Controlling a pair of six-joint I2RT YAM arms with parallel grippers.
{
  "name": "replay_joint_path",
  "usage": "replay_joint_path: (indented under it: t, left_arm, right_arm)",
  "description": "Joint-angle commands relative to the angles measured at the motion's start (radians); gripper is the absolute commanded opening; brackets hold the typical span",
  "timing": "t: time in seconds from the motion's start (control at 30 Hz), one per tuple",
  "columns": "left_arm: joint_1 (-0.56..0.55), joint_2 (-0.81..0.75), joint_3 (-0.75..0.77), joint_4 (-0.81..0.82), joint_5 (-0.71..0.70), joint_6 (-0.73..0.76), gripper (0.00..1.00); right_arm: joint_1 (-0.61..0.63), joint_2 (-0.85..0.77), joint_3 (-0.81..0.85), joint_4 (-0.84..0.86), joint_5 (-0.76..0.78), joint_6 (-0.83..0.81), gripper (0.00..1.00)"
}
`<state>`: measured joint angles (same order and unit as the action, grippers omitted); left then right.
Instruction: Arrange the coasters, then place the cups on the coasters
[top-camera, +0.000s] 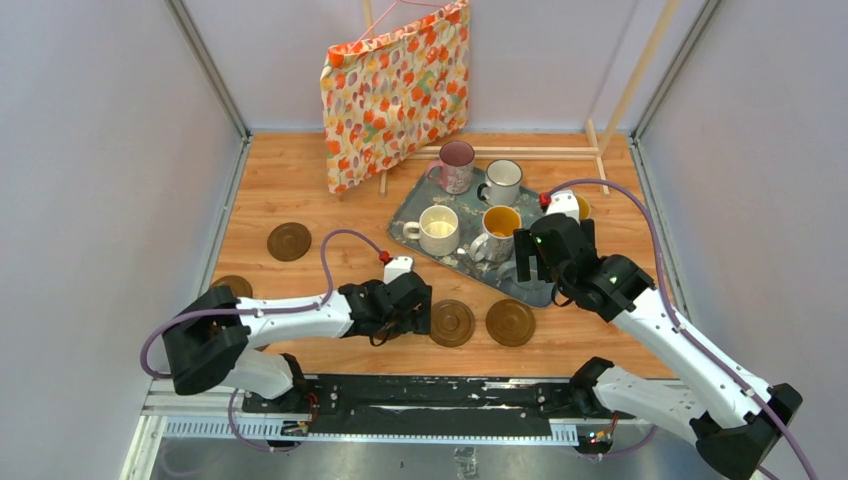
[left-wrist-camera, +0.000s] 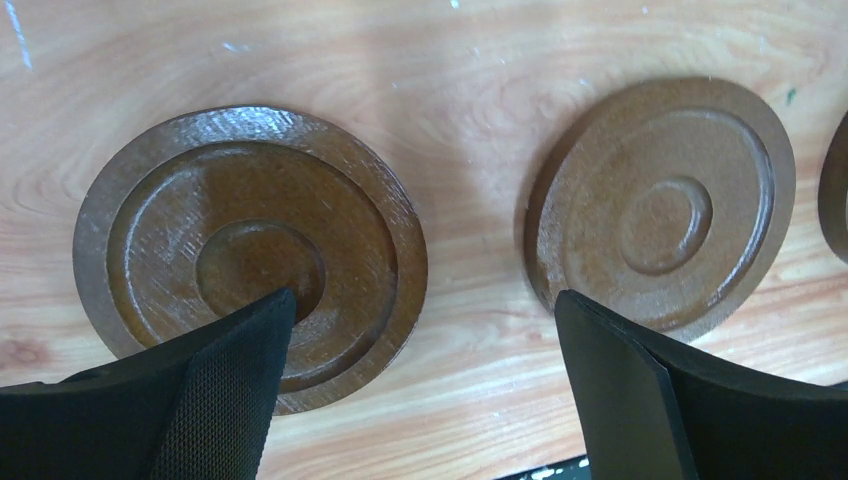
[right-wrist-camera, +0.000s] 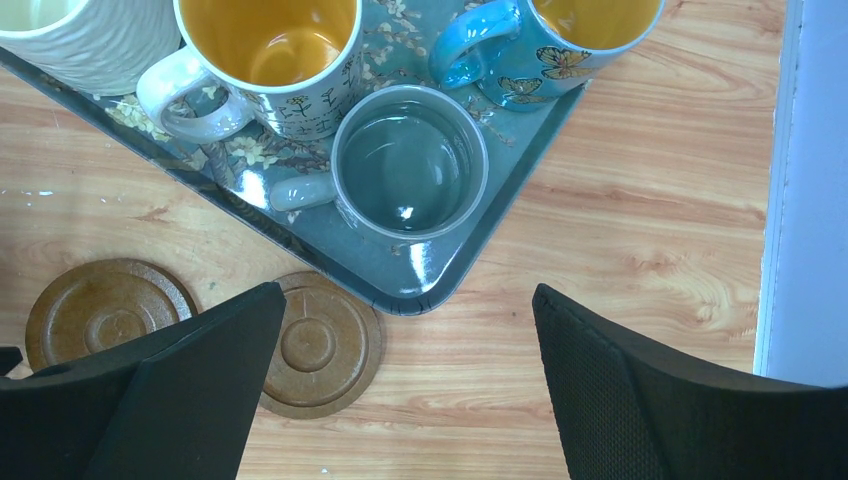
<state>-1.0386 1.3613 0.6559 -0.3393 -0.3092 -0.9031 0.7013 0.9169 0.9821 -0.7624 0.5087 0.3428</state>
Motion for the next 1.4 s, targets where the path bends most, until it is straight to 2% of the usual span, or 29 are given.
replay_joint_path:
  t: [0.0, 0.37, 0.53, 0.8, 0.93, 1.03, 1.13, 1.37]
  left_arm:
    - [-0.046, 0.024, 0.009, -0.08, 0.05, -0.062, 1.0]
    - [-0.11, 0.064, 0.056, -0.082, 0.058, -0.089, 1.0]
    - [-0.11, 0.052, 0.081, -0.099, 0.008, -0.088, 1.0]
    - [-0.089, 0.001, 0.202, -0.25, -0.118, -0.032, 1.0]
    - [0.013, -0.078, 0.194, -0.292, -0.151, 0.012, 1.0]
    - [0.155, -0.143, 0.165, -0.296, -0.142, 0.071, 1.0]
    - [0.344, -0.188, 0.152, -0.268, -0.104, 0.146, 1.0]
    - [0.656, -0.096, 0.217, -0.19, -0.032, 0.272, 1.0]
  right_arm:
    - [0.014, -0.016, 0.002, -0.008, 0.019, -0.005, 1.0]
    - [0.014, -0.021, 0.002, -0.016, 0.014, 0.007, 1.0]
    - [0.014, -0.019, 0.005, -0.017, 0.011, 0.005, 1.0]
    - [0.014, -0.022, 0.016, -0.017, 0.015, -0.006, 1.0]
    - [0.014, -0.021, 0.014, -0.017, 0.013, -0.009, 1.0]
    - [0.013, -0.017, 0.013, -0.017, 0.009, -0.009, 1.0]
    - [0.013, -0.015, 0.014, -0.015, 0.004, -0.012, 1.0]
    - [0.014, -0.01, 0.014, -0.008, 0.002, -0.016, 1.0]
